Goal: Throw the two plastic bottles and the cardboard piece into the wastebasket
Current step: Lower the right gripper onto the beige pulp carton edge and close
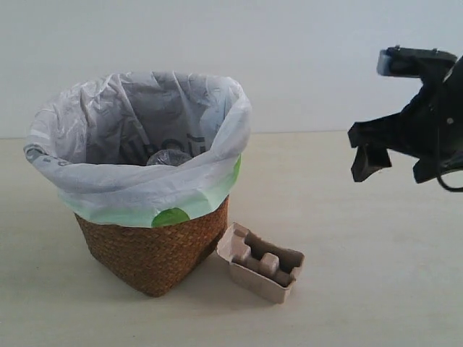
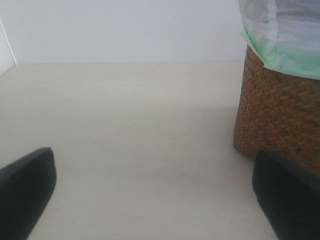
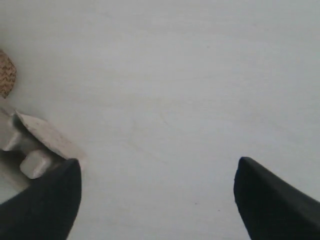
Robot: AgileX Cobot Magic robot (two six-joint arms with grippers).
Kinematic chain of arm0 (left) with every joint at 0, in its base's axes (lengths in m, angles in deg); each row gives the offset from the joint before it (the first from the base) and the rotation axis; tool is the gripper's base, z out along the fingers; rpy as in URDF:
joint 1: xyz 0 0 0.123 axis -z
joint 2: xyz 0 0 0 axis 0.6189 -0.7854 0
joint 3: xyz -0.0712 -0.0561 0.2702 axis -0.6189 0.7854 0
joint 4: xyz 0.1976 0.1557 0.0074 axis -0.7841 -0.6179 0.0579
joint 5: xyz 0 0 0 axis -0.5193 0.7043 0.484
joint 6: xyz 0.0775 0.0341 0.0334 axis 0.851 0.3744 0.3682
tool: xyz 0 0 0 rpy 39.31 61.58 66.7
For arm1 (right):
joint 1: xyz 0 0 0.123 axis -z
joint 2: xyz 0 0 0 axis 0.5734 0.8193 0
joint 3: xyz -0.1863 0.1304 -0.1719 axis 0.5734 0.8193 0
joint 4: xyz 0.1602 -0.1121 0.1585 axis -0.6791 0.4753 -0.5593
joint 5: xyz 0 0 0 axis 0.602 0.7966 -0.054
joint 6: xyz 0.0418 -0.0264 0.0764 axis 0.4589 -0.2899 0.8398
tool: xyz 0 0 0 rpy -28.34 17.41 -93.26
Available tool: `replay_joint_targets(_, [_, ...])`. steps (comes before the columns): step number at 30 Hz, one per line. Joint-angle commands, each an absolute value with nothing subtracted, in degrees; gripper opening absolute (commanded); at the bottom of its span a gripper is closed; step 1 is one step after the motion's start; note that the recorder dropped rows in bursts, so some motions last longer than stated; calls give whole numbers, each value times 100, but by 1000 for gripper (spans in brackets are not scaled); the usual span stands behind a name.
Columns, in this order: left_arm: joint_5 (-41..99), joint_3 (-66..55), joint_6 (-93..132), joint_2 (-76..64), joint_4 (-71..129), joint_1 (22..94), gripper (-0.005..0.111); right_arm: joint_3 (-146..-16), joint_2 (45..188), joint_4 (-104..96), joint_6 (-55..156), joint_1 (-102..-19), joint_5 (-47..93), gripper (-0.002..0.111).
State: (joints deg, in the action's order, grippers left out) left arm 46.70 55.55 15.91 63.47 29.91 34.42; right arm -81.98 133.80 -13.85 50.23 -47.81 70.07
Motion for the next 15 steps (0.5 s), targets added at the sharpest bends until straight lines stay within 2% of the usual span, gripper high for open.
replay_joint_targets(1, [4625,5534,1541,6366,3002,3483,108,-7975,13632,-1496,4929,-5515,6630,74])
replay_joint_targets(4, [4625,5534,1541,6366,3002,3483,108,-7975,14060,-1509,4919,-6132,6384,74])
replay_joint_targets(7, [4625,5534,1541,6366,3002,3483,108,-7986,14273,-1509,4847,-6414,6173,74])
replay_joint_targets(13, [4625,5534,1541,6366,3002,3483,108,-7986,14359,-1246,4509,-6527,6270,74])
replay_joint_targets(14, [4625,5534,1541,6366,3002,3483,108,-7986,14359,-1234,4504,-6527,6280,73])
replay_joint_targets(15, [4625,5534,1541,6366,3002,3483,108,-7986,14359,-1210,4504,-6527,6255,65])
